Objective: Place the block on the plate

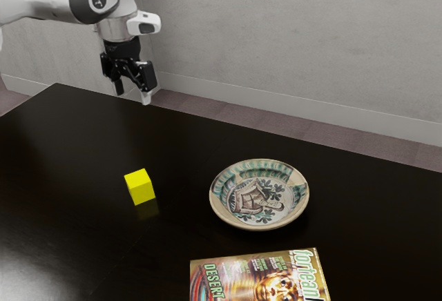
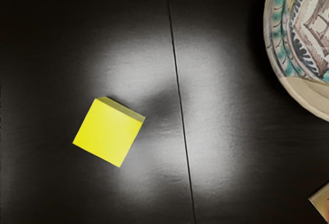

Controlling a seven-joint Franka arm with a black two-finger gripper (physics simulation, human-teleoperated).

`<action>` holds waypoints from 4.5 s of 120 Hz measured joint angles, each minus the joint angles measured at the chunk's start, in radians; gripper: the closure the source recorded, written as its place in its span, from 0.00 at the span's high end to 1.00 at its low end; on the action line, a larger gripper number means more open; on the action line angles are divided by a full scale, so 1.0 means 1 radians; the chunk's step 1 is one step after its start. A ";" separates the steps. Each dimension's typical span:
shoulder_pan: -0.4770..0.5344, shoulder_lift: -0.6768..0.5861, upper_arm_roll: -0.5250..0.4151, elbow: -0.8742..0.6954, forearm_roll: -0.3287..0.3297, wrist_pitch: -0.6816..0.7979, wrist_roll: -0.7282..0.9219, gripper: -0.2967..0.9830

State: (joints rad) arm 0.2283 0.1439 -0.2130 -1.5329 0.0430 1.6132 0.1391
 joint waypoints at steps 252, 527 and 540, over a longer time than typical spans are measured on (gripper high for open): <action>-0.334 0.241 0.445 -0.477 -0.078 0.736 -1.125 0.63; -0.329 -0.086 0.189 -0.165 -0.072 0.257 -0.489 0.77; -0.297 -0.090 0.194 -0.119 -0.060 0.191 -0.388 0.77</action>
State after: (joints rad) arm -0.0682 0.0537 -0.0194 -1.6518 -0.0173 1.8044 -0.2485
